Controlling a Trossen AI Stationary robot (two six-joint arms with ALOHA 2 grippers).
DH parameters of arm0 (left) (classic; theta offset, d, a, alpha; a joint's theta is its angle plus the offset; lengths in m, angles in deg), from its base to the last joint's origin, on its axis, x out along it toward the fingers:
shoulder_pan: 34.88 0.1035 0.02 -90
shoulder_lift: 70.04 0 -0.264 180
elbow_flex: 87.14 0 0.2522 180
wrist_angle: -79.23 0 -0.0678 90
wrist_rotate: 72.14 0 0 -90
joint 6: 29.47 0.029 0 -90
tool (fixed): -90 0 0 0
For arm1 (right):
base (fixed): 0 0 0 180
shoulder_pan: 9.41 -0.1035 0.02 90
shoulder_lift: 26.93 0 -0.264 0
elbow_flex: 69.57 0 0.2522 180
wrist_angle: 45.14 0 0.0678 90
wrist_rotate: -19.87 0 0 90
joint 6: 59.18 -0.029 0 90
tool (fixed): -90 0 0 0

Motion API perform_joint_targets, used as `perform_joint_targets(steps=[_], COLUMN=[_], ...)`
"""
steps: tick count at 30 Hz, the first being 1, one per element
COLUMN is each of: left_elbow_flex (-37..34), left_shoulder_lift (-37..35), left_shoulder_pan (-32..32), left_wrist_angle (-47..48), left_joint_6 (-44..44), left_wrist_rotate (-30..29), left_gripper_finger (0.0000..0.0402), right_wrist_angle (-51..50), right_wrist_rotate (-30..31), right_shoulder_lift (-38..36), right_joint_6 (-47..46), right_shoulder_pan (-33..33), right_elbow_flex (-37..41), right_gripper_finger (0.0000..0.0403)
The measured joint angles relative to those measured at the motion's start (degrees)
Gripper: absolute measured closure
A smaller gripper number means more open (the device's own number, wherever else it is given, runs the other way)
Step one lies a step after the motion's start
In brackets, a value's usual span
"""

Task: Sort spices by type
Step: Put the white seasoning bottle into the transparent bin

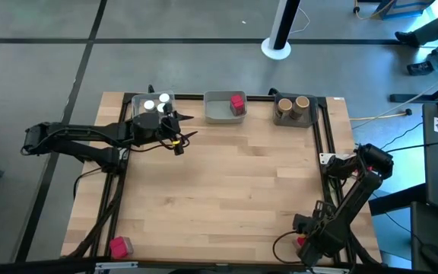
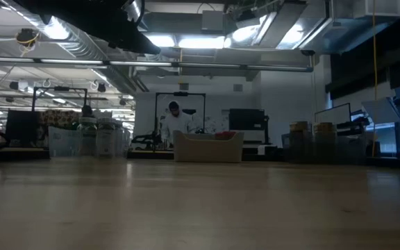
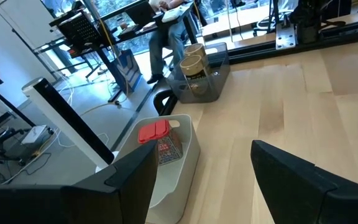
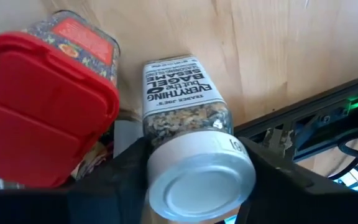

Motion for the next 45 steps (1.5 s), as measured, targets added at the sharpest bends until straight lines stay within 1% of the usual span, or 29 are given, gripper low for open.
perform_joint_targets(steps=[5, 9, 12, 17, 25, 29, 32, 39, 42, 45], left_elbow_flex=[0.0, 0.0, 0.0, 0.0, 0.0, 0.0, 0.0, 0.0, 0.0, 0.0], left_shoulder_lift=[0.0, 0.0, 0.0, 0.0, 0.0, 0.0, 0.0, 0.0, 0.0, 0.0], left_shoulder_pan=[0.0, 0.0, 0.0, 0.0, 0.0, 0.0, 0.0, 0.0, 0.0, 0.0], left_wrist_angle=[0.0, -0.1, -0.1, -0.1, -0.1, -0.1, -0.1, -0.1, -0.1, -0.1], left_joint_6=[0.0, 0.0, 0.0, 0.0, 0.2, 0.2, 0.2, 0.2, 0.2, 0.1], left_wrist_rotate=[0.0, 0.0, 0.0, 0.0, 0.0, 0.0, 0.0, 0.0, 0.0, 0.0], left_gripper_finger=[0.0157, 0.0157, 0.0157, 0.0157, 0.0157, 0.0157, 0.0157, 0.0157, 0.0157, 0.0157], right_wrist_angle=[-0.5, -1.9, -4.8, -9.3, -9.0, -7.2, -5.5, 1.5, 4.6, 7.5], right_wrist_rotate=[-0.1, 1.4, 3.0, 7.6, 17.2, 20.2, 21.3, 22.4, 22.4, 21.8], right_shoulder_lift=[0.0, 0.0, -0.1, -0.2, -0.3, -0.3, -0.3, -0.3, -0.3, -0.3], right_joint_6=[-0.2, 0.0, 2.7, 8.0, 17.4, 22.8, 26.9, 35.1, 39.3, 41.5], right_shoulder_pan=[1.9, 5.9, 9.0, 14.6, 24.4, 29.7, 33.2, 39.9, 42.5, 45.1], right_elbow_flex=[0.0, -0.9, -2.3, -6.1, -8.8, -8.8, -8.8, -8.8, -8.8, -8.8], right_gripper_finger=[0.0191, 0.0191, 0.0191, 0.0191, 0.0191, 0.019, 0.0191, 0.019, 0.0191, 0.0191])
